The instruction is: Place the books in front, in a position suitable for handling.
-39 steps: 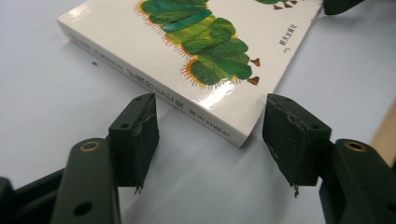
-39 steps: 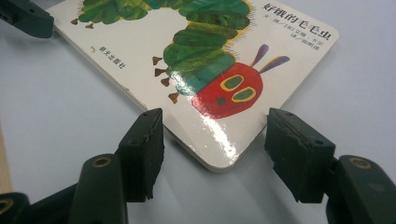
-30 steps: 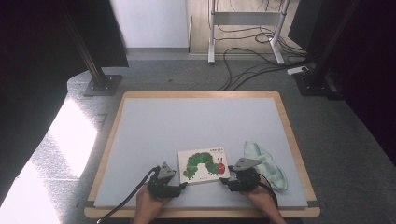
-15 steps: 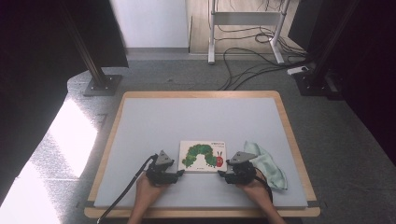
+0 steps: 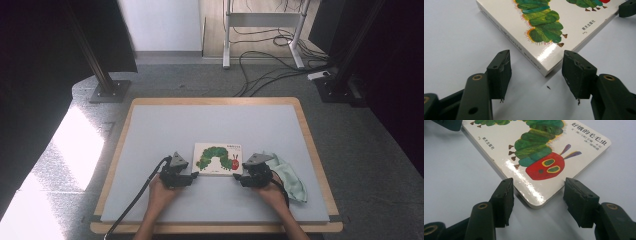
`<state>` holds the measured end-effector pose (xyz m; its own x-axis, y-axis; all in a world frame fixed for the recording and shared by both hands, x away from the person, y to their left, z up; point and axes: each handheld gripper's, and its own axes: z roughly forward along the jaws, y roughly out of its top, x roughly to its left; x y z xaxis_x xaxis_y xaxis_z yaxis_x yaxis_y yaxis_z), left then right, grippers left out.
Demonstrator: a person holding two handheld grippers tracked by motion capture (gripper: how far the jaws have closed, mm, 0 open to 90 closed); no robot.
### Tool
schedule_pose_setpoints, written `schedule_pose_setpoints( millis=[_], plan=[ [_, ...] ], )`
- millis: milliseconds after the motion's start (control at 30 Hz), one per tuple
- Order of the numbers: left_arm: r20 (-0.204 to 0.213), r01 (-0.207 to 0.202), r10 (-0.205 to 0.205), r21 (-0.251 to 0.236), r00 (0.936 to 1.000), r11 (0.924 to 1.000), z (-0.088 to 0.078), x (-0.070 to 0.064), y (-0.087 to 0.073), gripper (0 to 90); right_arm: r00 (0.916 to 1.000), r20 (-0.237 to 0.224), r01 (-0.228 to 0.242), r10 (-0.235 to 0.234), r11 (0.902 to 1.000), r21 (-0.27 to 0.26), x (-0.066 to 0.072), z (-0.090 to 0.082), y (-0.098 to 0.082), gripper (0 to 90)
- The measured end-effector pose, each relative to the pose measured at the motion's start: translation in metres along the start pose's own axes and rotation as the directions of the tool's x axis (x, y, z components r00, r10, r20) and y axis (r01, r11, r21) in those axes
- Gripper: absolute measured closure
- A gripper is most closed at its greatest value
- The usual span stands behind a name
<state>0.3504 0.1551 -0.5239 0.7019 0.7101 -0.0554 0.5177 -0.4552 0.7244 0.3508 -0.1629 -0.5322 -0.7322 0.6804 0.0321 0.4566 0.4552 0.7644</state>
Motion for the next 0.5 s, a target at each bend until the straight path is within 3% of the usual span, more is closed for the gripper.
schedule_pose_setpoints(
  millis=[267, 433, 500],
  plan=[
    [-0.008, 0.003, -0.003, 0.007, 1.0000, 1.0000, 0.0049, 0.0023, 0.0022, 37.2, 0.9998, -0.010, -0.016, 0.016, 0.9998, -0.007, -0.0106, 0.0045, 0.0039, 43.2],
    [-0.046, -0.020, 0.022, 0.043, 0.9987, 0.9989, 0.0043, -0.0014, 0.0007, 24.7, 1.0000, -0.008, 0.006, -0.006, 1.0000, 0.001, -0.0077, 0.0050, 0.0044, 37.0],
    [-0.038, -0.024, 0.026, 0.059, 0.9989, 0.9980, 0.0027, -0.0024, -0.0001, 19.4, 1.0000, -0.007, 0.000, 0.000, 1.0000, 0.003, -0.0064, 0.0052, 0.0047, 31.0]
  ],
)
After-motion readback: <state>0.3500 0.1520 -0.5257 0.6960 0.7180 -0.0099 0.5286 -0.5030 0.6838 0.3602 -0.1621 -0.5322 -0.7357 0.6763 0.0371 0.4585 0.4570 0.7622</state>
